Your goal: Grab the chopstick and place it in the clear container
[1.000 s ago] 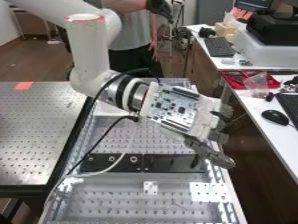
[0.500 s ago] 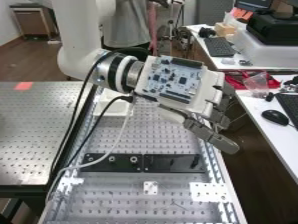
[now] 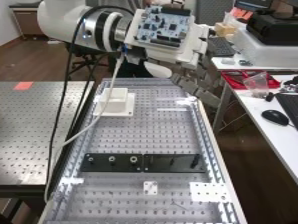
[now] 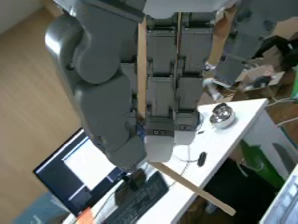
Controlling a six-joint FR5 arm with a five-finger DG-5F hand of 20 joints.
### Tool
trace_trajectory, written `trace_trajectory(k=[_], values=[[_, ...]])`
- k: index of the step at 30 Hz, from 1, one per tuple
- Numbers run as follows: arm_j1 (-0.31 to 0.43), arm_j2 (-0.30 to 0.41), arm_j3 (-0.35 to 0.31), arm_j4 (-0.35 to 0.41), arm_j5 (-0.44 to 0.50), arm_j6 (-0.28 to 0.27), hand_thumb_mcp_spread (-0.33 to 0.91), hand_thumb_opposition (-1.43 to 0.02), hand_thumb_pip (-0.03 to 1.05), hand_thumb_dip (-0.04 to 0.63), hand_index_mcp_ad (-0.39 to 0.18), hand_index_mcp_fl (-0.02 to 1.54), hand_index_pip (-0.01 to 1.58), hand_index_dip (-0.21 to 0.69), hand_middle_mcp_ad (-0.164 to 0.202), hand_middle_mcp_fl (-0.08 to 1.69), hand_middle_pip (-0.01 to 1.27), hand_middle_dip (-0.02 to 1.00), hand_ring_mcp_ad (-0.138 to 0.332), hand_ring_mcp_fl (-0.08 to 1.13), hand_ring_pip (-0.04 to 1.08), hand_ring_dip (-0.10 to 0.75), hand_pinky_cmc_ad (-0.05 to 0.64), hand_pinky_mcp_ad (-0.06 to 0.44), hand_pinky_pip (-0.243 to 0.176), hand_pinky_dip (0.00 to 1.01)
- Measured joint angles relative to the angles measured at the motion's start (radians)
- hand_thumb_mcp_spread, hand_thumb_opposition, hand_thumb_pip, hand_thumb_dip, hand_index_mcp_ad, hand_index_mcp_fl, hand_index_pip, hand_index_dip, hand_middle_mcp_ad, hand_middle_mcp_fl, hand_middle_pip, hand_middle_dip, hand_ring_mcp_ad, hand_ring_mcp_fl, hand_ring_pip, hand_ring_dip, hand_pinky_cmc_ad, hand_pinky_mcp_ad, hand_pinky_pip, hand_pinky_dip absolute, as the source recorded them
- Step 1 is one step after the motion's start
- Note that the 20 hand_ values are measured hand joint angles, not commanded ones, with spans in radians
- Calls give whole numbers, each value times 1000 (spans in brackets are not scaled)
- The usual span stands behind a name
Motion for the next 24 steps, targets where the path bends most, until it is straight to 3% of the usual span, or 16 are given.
trace_trajectory(k=[10,19,24], values=[[134,22,24,-134,115,79,698,-1002,515,267,-110,810,1155,-61,40,1075,585,661,-10,930,87,559,393,276,113,195],[284,-42,114,-276,234,193,693,-1016,518,267,-110,812,1155,-63,44,1079,585,660,-10,930,87,559,393,276,113,230],[348,-110,204,-411,276,293,682,-1016,518,267,-110,812,1152,-59,44,1075,586,660,-10,932,87,559,393,281,113,262]])
